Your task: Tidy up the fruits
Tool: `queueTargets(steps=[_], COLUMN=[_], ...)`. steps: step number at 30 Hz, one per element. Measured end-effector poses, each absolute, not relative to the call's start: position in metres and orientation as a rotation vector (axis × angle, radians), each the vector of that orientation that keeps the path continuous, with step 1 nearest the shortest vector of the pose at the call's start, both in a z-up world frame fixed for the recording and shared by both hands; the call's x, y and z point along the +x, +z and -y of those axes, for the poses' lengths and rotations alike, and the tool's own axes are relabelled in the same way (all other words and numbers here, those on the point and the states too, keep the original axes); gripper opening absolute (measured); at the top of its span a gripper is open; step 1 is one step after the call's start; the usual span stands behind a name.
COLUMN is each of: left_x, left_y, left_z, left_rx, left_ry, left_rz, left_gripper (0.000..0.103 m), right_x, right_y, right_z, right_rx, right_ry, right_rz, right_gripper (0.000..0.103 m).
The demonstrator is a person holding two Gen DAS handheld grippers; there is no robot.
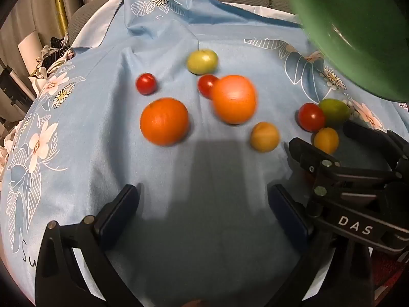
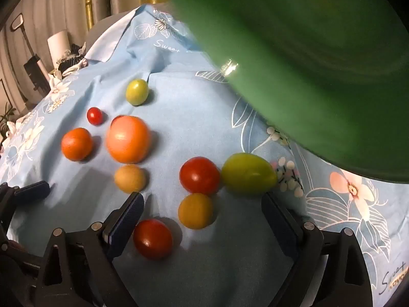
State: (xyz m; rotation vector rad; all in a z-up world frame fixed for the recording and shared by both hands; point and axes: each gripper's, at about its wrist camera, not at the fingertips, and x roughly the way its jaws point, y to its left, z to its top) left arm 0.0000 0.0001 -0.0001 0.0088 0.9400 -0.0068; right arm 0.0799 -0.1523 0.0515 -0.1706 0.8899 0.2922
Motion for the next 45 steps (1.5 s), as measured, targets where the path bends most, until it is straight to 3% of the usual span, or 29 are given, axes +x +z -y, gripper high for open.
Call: queueTargets(steps=[33,45], left_x=[-0.003,-0.013], left_y=[-0.002,0.017], left_z=[0.000,-0.017], left_rx=[0.012,-0.063], left_ry=[-0.002,0.031], left_rz=[-0.941,-0.900], left_gripper=[0.102,0.096], right_x=[0.082,0.078], right_y=[0.049,0.062], right_z=[0.156,0.154], right_rx=[-0.173,-0.131], right_ry=[0.288,0.326], right_rz=[-0.875,-0.910], right_gripper=[0.093,0.092])
